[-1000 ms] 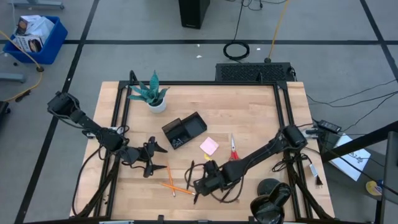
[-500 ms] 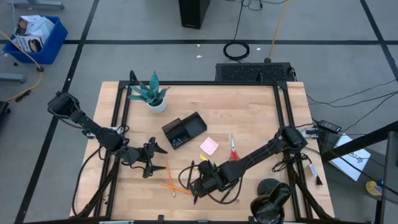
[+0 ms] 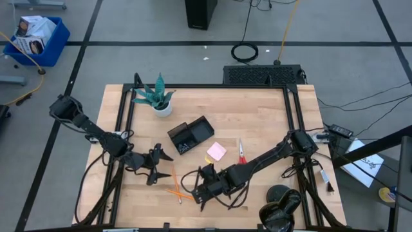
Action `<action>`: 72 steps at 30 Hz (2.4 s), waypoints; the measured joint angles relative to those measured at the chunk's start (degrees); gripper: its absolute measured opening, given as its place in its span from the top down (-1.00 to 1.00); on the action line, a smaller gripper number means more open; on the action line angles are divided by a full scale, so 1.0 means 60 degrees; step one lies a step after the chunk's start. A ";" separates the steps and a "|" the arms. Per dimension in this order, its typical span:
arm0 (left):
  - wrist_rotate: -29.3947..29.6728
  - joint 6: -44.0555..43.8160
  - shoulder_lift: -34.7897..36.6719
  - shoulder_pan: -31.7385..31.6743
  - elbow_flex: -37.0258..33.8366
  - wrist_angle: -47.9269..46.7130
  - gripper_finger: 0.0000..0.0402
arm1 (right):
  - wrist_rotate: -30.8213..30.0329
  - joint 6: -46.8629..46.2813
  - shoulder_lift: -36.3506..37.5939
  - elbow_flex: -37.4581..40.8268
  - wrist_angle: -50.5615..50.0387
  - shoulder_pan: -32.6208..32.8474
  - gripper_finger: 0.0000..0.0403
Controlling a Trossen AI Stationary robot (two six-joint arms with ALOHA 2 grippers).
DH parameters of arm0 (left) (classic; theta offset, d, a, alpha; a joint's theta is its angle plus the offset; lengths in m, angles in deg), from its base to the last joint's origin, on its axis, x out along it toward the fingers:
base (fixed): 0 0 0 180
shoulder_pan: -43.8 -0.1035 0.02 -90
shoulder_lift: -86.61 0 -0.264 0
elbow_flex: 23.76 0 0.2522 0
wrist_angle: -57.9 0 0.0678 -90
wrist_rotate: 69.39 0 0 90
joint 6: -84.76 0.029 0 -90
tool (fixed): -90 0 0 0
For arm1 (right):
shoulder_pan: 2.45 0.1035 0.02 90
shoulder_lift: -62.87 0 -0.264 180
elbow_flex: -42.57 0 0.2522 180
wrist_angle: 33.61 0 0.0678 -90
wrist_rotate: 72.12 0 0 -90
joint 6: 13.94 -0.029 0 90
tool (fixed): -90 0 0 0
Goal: Pick and place office supplies into organizer
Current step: Put the black binder clip into the black desk organizer
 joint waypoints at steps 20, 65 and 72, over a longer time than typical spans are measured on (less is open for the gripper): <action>-0.0074 0.0080 0.0000 0.0304 0.0000 0.0036 -0.74 | 0.0360 -0.1397 -0.0192 0.0003 -0.0271 0.0061 -0.25; -0.0085 0.0012 0.0000 0.0461 0.0000 -0.0121 -0.74 | 0.0687 -0.2353 -0.0248 0.1355 -0.0402 0.0382 -0.25; -0.0078 0.0033 0.0004 0.0511 0.0000 -0.0111 -0.74 | 0.1149 -0.1991 -0.0660 0.1304 0.0052 0.0322 -0.25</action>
